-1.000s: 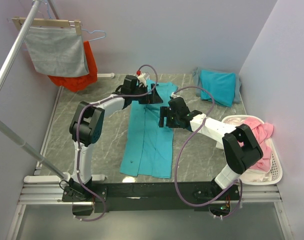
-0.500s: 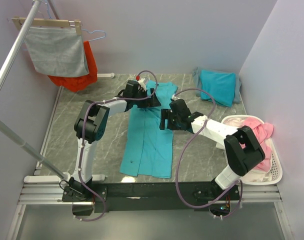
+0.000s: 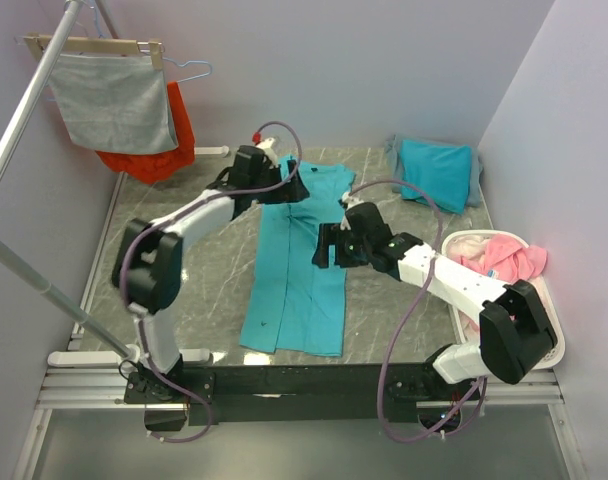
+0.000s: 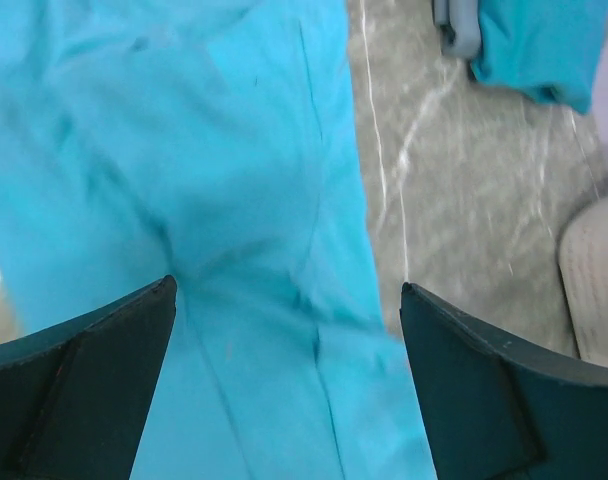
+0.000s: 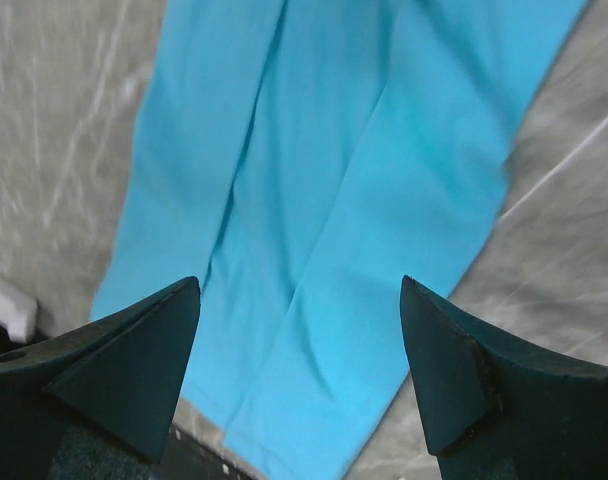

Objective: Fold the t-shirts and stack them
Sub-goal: Fold the tshirt

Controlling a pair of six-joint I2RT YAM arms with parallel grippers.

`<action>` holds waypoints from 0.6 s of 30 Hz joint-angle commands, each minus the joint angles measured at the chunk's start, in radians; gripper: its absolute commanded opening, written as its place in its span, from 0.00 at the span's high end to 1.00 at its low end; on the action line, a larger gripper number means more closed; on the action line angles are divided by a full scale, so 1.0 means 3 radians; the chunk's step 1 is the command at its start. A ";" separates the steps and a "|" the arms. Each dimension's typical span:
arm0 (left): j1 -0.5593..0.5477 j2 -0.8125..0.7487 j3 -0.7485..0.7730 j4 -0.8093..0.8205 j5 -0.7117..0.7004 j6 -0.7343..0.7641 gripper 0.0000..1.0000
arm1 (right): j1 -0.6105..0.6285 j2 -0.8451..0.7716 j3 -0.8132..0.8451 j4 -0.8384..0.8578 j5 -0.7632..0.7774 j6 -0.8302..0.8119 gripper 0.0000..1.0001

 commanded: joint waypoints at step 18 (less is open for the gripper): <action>-0.0540 -0.1097 -0.2449 0.0097 -0.0091 -0.0536 0.01 | 0.0795 0.0665 -0.0439 0.0100 -0.0672 0.0212 0.15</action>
